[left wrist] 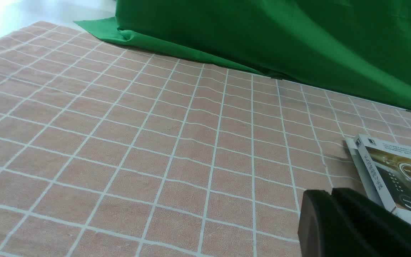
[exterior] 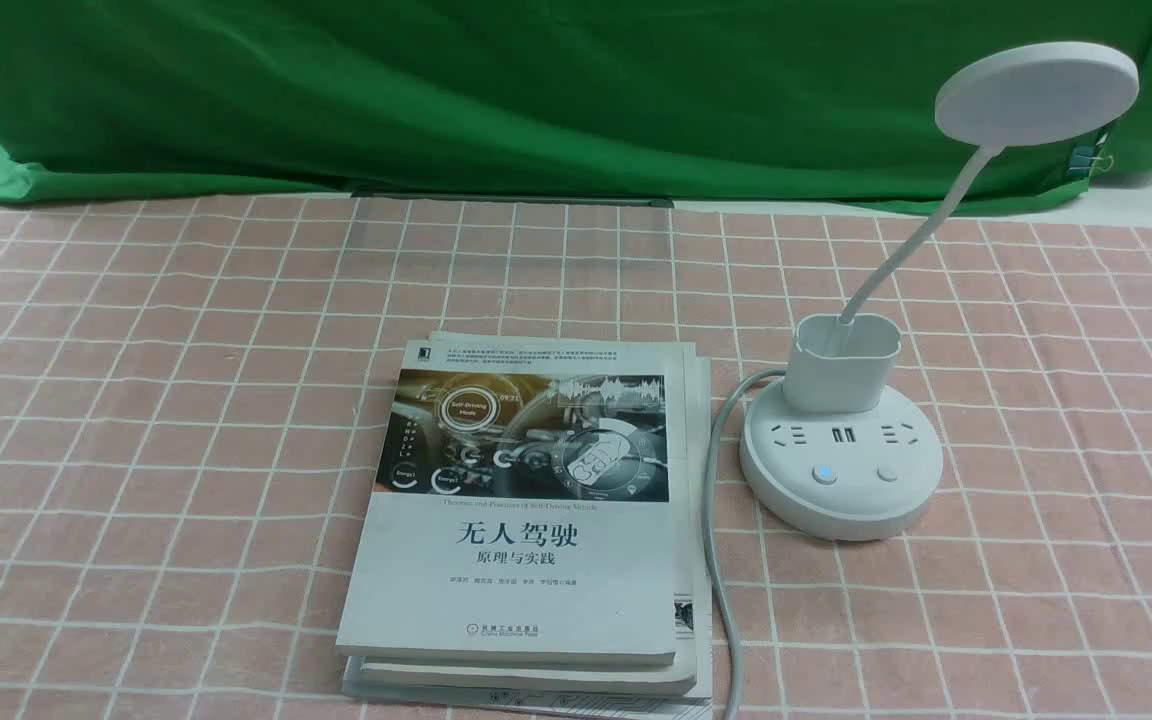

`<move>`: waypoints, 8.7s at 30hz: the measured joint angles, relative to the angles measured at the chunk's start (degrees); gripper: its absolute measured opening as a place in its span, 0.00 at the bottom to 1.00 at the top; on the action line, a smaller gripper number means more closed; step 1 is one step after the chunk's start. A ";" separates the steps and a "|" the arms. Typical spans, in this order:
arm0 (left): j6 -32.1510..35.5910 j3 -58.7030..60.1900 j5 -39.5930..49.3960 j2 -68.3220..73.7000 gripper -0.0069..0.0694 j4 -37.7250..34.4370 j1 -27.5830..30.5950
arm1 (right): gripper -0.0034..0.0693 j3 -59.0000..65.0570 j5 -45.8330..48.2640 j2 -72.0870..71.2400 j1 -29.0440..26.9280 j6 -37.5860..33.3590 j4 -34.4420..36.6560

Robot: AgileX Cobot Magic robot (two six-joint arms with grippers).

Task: Turn on the table lamp on the pink coffee tablecloth with your hand.
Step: 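Press the button on the base of the white desk lamp with the right gripper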

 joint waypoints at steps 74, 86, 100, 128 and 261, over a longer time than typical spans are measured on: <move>0.00 0.00 0.00 0.00 0.12 0.00 0.00 | 0.31 0.00 -3.17 0.00 0.00 -2.40 0.17; 0.00 0.00 0.00 0.00 0.12 0.00 0.00 | 0.33 0.00 -11.84 0.00 0.00 14.55 0.22; 0.00 0.00 0.00 0.00 0.12 0.00 0.00 | 0.30 -0.09 -16.21 0.00 0.01 20.55 0.22; 0.00 0.00 0.00 0.00 0.12 0.00 0.00 | 0.09 -45.35 26.62 53.08 21.17 -4.38 0.52; 0.00 0.00 0.00 0.00 0.12 0.00 0.00 | 0.09 -61.94 16.67 101.84 17.10 -25.05 21.85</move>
